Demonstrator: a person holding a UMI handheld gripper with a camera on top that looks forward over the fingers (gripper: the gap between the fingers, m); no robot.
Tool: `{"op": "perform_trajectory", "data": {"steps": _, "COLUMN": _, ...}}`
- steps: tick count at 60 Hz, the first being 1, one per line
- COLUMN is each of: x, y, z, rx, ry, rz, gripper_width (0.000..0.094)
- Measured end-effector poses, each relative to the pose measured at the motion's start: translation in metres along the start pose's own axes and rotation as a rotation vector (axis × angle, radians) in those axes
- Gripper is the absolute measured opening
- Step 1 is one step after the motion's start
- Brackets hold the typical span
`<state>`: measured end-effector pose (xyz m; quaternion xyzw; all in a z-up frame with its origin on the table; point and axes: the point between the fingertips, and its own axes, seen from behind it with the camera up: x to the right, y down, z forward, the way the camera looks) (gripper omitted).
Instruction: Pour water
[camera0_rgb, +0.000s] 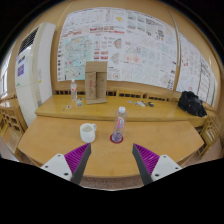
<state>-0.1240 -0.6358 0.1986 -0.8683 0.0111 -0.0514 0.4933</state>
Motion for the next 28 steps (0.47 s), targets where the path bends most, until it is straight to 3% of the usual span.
{"op": "perform_trajectory", "data": {"steps": 28, "x": -0.019, "y": -0.006, "z": -0.074, "rx": 0.061, "ry": 0.030, "rz": -0.030, "gripper_width": 0.0853}}
